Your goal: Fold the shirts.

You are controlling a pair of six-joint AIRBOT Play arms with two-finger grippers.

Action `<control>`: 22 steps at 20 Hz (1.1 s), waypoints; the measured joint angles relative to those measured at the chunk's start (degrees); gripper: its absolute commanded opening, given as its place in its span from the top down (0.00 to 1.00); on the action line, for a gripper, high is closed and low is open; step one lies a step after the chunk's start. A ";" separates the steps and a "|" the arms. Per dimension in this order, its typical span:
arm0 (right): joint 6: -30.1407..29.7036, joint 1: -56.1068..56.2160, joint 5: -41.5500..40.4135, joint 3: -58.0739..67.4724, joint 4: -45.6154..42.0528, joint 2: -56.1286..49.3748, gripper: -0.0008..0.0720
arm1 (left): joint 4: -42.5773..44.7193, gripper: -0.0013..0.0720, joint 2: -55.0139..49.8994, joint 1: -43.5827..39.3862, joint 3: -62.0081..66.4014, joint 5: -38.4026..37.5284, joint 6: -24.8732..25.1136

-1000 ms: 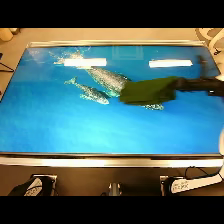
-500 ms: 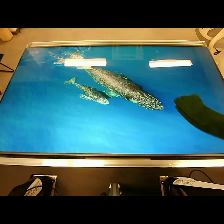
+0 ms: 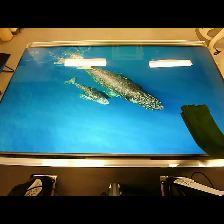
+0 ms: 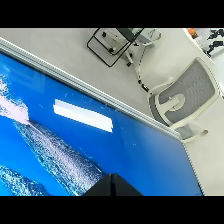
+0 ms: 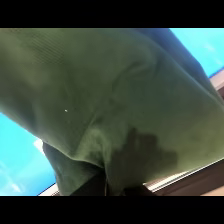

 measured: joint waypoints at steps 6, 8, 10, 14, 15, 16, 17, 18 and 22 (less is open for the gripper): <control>2.40 -0.22 -2.73 -8.26 0.26 3.80 0.97 | 0.00 0.96 0.00 -0.15 0.00 0.02 0.00; 3.04 -0.24 -2.51 -9.20 0.17 4.44 0.97 | 0.00 0.96 0.00 -0.15 0.00 0.02 0.02; 3.56 -0.24 -1.64 -9.68 -0.76 4.76 0.97 | 0.00 0.96 0.00 -0.15 0.00 0.11 0.04; 5.05 -0.24 -1.31 -10.71 -4.22 5.03 0.97 | 0.00 0.96 0.00 -0.15 0.00 0.70 0.20; 5.49 -0.24 -1.55 -11.28 -4.50 5.03 0.97 | 0.00 0.96 0.00 -0.15 0.00 0.81 0.22; 5.70 -0.24 -1.81 -11.82 -4.72 5.05 0.85 | 0.00 0.96 0.00 -0.15 0.00 0.87 0.22; 5.99 -0.24 -1.90 -12.31 -4.98 5.07 0.37 | 0.00 0.96 0.00 -0.15 0.00 0.96 0.24; 6.10 -0.24 -1.97 -12.55 -5.44 5.07 0.01 | 0.00 0.96 0.00 -0.15 0.00 1.05 0.24; 2.71 -0.24 -2.29 -8.00 -6.93 5.07 0.02 | 0.00 0.96 0.00 -0.15 0.00 1.62 0.24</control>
